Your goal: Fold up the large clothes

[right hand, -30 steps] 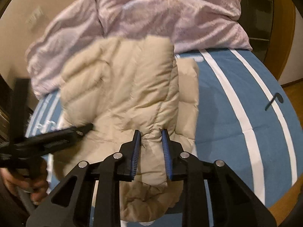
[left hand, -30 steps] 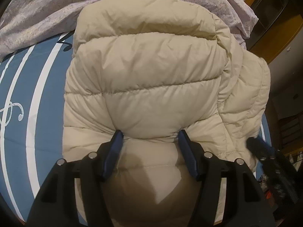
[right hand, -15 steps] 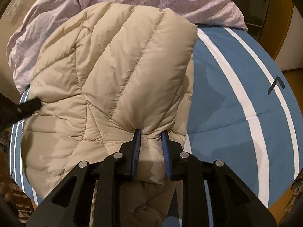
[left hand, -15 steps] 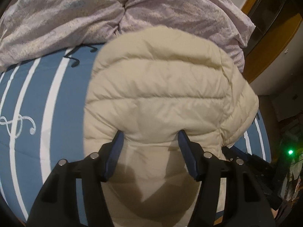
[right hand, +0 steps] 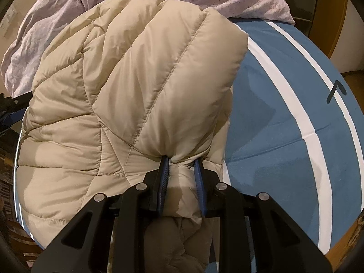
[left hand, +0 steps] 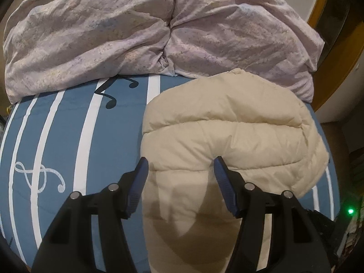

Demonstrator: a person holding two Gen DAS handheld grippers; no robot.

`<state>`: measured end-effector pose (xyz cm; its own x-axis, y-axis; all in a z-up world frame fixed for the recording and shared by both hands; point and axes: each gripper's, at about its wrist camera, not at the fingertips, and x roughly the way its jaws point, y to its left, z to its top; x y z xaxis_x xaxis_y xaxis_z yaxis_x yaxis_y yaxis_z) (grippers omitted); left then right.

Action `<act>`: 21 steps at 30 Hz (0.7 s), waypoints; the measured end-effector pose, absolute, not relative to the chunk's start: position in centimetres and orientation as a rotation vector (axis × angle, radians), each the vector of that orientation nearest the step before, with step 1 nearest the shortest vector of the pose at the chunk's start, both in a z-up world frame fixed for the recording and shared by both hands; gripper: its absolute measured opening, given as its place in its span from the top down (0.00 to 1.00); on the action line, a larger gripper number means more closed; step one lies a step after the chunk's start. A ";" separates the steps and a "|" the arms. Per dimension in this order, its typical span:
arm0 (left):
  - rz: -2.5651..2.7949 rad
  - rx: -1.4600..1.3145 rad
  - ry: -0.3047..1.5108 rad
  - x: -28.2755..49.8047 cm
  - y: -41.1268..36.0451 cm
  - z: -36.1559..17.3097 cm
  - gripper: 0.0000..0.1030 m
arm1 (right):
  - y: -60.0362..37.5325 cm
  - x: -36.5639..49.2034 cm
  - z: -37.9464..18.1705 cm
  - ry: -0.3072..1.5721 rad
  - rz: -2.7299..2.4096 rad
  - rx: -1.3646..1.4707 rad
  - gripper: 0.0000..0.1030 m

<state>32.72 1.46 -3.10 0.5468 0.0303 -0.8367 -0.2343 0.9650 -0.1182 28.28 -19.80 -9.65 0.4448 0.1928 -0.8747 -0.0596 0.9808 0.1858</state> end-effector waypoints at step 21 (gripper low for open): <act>0.178 -0.143 1.065 34.8 0.3 -7.5 0.41 | -19.5 26.1 -0.6 0.880 0.176 0.112 0.74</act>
<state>34.84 0.30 -7.54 0.4726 0.0758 -0.8780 -0.2137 0.9764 -0.0308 26.15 -19.50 -0.62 0.6238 0.1987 -0.7559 -0.1070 0.9798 0.1692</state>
